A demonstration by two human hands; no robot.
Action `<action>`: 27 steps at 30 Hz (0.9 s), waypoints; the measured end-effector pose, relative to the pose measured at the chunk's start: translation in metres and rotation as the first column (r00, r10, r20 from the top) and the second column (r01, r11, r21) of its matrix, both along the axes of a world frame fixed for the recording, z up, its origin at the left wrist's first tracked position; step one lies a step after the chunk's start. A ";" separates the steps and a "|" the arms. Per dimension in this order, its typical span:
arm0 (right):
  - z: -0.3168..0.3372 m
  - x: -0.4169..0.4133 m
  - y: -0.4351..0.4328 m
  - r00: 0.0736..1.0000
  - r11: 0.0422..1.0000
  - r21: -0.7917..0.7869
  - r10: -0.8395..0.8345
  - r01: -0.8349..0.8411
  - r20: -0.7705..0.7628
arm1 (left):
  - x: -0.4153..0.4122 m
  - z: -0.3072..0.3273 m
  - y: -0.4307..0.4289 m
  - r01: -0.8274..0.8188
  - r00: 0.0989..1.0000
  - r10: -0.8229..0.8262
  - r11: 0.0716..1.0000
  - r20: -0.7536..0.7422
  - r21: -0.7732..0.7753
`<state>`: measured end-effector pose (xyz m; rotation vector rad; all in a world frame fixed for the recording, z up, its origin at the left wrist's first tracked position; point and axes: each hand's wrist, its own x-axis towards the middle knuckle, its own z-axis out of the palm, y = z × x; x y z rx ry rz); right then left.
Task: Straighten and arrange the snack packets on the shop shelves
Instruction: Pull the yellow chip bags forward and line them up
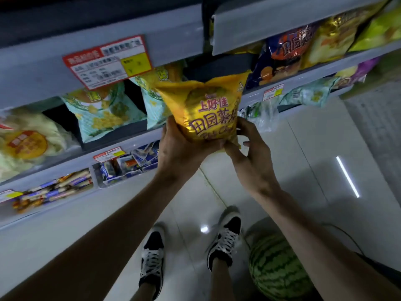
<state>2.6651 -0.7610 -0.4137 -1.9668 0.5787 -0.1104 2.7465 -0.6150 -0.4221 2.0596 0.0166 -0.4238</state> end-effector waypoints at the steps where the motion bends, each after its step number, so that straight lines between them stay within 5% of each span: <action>1: -0.002 0.003 -0.011 1.000 1.000 0.012 -0.010 0.010 -0.002 | 0.001 0.002 -0.010 0.005 1.000 -0.005 1.000 -0.010 -0.005; 11: -0.002 0.074 -0.088 0.989 0.991 -0.125 0.055 -0.037 0.140 | 0.035 0.008 -0.079 -0.052 0.995 0.070 0.974 0.075 -0.218; 18: -0.004 0.097 -0.095 0.983 0.994 -0.105 0.035 -0.016 0.180 | 0.058 0.005 -0.098 -0.139 0.967 0.137 0.990 0.217 -0.003; 27: -0.014 0.096 -0.097 0.988 0.985 -0.070 0.155 -0.155 -0.008 | 0.059 -0.010 -0.107 -0.152 0.960 0.130 0.986 0.248 0.070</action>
